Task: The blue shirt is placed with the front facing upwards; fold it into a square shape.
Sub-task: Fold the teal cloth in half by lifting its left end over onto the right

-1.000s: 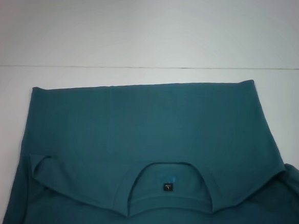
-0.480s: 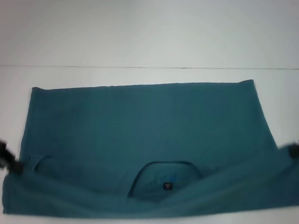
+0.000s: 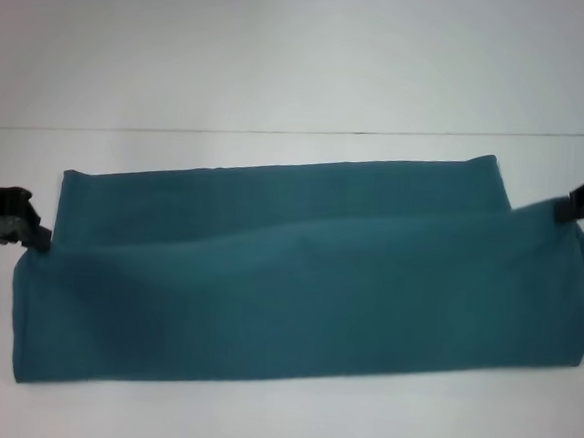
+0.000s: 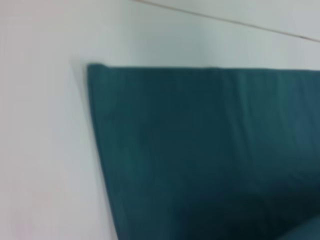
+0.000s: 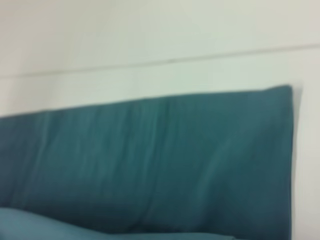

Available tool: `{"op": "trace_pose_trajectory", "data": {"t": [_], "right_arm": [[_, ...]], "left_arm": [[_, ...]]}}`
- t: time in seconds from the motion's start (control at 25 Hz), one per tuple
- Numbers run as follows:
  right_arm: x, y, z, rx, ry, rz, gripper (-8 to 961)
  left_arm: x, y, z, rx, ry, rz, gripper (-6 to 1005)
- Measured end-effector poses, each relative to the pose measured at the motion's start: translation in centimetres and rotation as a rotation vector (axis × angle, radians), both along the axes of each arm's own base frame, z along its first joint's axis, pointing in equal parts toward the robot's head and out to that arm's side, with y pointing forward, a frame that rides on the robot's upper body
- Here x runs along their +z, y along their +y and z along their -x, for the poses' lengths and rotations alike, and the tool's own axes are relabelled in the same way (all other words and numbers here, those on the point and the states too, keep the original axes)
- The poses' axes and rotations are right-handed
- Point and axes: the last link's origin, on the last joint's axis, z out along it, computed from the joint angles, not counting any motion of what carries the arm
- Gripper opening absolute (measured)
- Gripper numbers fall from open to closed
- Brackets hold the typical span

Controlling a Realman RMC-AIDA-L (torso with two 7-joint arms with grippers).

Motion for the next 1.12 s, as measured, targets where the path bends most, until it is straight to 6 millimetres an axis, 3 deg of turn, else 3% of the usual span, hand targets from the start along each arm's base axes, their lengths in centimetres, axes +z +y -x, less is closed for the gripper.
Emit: {"op": "trace_pose_trajectory", "data": {"t": [0.4, 0.68, 1.12], "right_arm": [[-1.6, 2.1, 0.5, -0.011, -0.035, -0.113, 57], [-2.6, 3.5, 0.5, -0.018, -0.046, -0.184, 57], [-5.3, 5.9, 0.9, 0.001, -0.113, -0.273, 57]], "left_arm": [[-1.9, 2.7, -0.7, -0.007, 0.067, -0.092, 1], [-2.0, 4.3, -1.4, -0.028, 0.078, -0.16, 1], [-3.8, 6.5, -1.7, -0.072, 0.103, -0.324, 1]]}}
